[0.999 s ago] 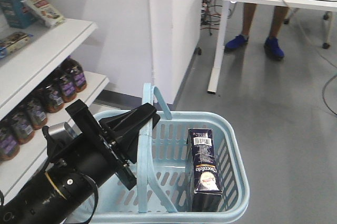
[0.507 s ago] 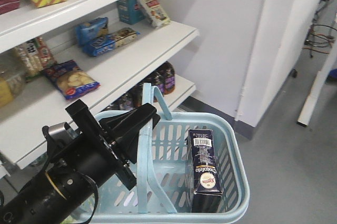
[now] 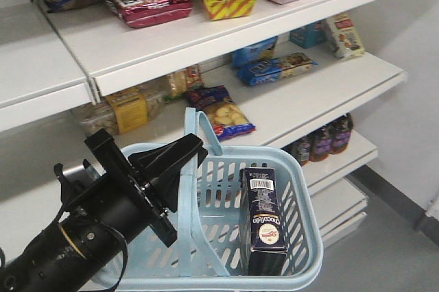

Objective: Left arm holds basket, right arm returns cookies
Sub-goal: 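Turn the base to face the snack shelf holding the basket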

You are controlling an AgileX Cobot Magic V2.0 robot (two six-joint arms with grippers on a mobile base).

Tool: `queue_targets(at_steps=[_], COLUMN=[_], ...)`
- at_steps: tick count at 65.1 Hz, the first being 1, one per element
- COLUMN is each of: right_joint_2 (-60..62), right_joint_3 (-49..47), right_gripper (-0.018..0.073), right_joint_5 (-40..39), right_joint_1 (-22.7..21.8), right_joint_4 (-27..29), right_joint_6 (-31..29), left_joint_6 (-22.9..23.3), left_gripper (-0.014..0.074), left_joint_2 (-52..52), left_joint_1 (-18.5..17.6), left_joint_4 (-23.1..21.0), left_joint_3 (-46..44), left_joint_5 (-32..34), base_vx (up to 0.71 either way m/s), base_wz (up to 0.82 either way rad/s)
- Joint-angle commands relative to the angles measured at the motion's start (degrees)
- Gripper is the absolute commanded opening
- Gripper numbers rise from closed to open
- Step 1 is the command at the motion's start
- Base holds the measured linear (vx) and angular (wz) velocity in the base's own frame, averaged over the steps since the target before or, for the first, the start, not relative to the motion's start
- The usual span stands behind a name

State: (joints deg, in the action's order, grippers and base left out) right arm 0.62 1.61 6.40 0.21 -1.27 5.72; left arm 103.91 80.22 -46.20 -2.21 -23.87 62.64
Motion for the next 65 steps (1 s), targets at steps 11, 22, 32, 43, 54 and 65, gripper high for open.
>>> queue_targets(at_steps=[11,22,32,43,54,65], right_joint_2=[0.7,0.7,0.7,0.7,0.7,0.7], right_joint_3=[1.0,1.0,1.0,1.0,1.0,1.0], right_gripper=[-0.0006,-0.0006,-0.0006,-0.0006,-0.0006,-0.0006], right_joint_5=[-4.1,-4.1,-4.1,-4.1,-4.1,-4.1], right_joint_1=[-0.2,-0.2,-0.2,-0.2,-0.2,-0.2], right_joint_4=[-0.3,-0.3,-0.3,-0.3,-0.3,-0.3], right_joint_6=[-0.5,-0.5,-0.5,-0.5,-0.5,-0.5], left_joint_6=[0.3,0.3,0.3,0.3,0.3,0.3], left_gripper=[-0.0003,-0.0003,-0.0003,-0.0003,-0.0003,-0.0003], left_joint_2=[-2.3,-2.3,-2.3,-2.3,-2.3,-2.3], left_joint_1=[-0.2,-0.2,-0.2,-0.2,-0.2,-0.2], left_joint_4=[-0.4,-0.4,-0.4,-0.4,-0.4,-0.4], left_joint_3=[-1.6,-1.6,-1.6,-1.6,-1.6,-1.6], left_joint_5=[16.0,16.0,16.0,16.0,16.0,16.0], base_vx=[0.14,0.12,0.09,0.06,0.03,-0.01], base_wz=[0.59,0.56,0.5,0.42,0.3,0.15])
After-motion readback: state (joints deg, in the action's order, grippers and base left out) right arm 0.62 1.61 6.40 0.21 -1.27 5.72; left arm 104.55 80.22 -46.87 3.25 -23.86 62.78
